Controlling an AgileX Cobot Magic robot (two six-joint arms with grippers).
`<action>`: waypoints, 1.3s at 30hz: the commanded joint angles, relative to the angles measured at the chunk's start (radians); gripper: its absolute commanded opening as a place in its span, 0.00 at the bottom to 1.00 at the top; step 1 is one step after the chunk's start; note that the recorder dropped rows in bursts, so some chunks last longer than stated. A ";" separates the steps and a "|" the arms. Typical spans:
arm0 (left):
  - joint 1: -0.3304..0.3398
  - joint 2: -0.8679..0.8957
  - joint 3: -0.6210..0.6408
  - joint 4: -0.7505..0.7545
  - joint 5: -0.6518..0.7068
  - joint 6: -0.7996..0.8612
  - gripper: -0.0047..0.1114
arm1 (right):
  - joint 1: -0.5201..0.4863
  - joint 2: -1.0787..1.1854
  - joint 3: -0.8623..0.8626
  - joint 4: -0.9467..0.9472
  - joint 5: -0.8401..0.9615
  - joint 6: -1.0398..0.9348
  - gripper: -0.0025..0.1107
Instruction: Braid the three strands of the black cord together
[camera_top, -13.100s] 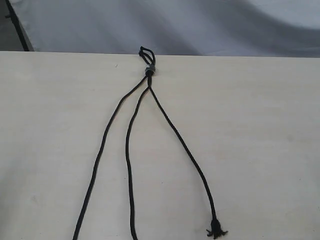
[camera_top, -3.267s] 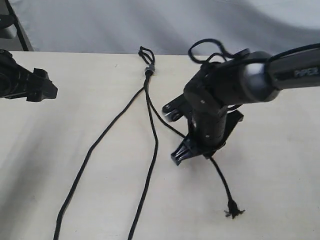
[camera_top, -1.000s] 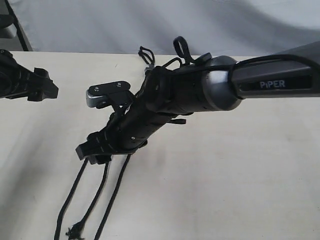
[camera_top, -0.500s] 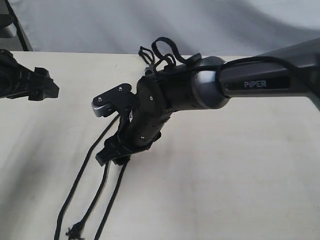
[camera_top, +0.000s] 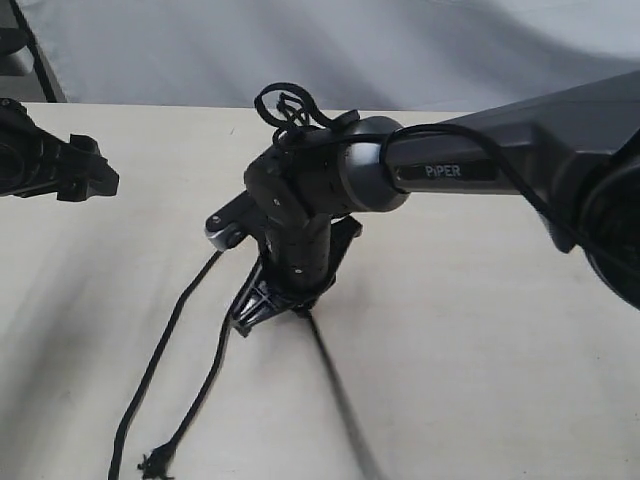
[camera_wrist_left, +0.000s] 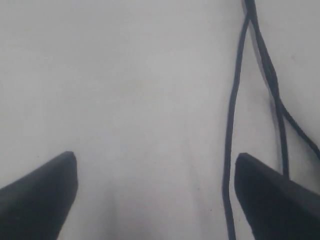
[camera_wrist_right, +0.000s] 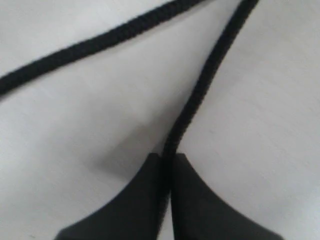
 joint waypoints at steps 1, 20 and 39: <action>-0.001 -0.008 0.007 -0.006 0.002 0.003 0.73 | -0.022 0.017 0.004 -0.136 0.159 0.043 0.02; -0.001 -0.008 0.007 -0.054 0.002 0.039 0.73 | -0.219 0.017 0.004 -0.136 0.250 0.000 0.02; -0.001 -0.008 0.007 -0.054 0.002 0.048 0.73 | -0.201 -0.076 -0.007 -0.176 0.313 0.013 0.43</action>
